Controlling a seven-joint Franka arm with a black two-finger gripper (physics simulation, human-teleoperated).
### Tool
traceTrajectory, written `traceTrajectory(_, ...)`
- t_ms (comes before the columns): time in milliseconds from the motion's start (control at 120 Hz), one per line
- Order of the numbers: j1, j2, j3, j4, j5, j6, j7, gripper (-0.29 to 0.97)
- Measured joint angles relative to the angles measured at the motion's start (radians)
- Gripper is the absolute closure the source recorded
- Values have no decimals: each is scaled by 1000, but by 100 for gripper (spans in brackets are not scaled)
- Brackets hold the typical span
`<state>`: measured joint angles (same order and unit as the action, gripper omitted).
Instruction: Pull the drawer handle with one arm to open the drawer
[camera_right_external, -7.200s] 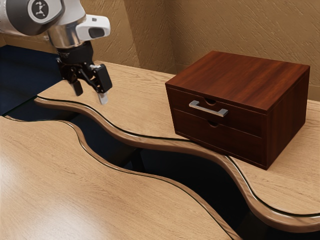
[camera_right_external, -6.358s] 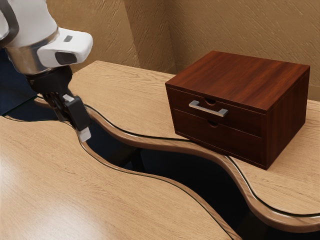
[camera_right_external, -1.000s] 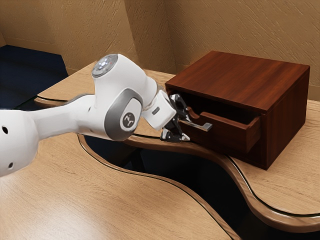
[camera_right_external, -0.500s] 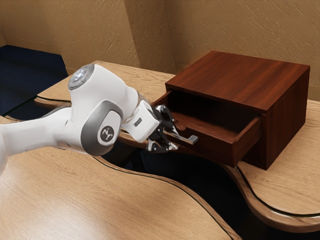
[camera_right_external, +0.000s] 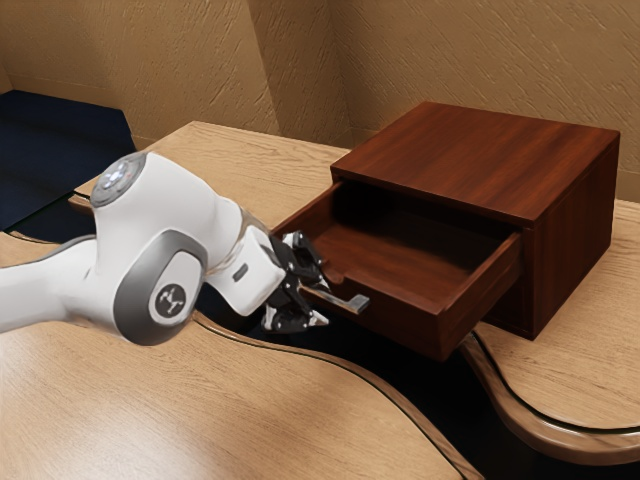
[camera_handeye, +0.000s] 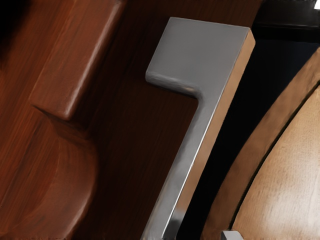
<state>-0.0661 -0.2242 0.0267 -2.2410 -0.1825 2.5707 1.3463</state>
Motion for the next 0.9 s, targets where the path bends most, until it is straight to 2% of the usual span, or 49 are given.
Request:
traceTrajectory(25,0,-11,0,-9,-4,-2,0,61)
traceTrajectory(58,1,-24,0,-17,-9,-5,0,64)
traceTrajectory(108,0,-40,0,-32,-22,-10,1,56)
traceTrajectory(167,-3,-50,0,-46,-21,-14,1,54)
traceTrajectory(350,-11,-99,0,-93,-16,-19,3,57)
traceTrajectory(358,-11,-101,0,-95,-19,-20,3,60)
traceTrajectory(425,-11,-112,0,-104,-35,-21,4,51)
traceTrajectory(467,-12,-116,0,-106,-23,-20,3,60)
traceTrajectory(617,-15,-109,1,-109,-18,-20,0,45)
traceTrajectory(633,-15,-107,1,-108,-19,-20,0,49)
traceTrajectory(733,-14,-101,0,-97,-41,-20,-2,52)
traceTrajectory(825,-10,-96,1,-81,-38,-21,-3,75)
traceTrajectory(900,-11,-95,1,-78,-30,-23,-5,75)
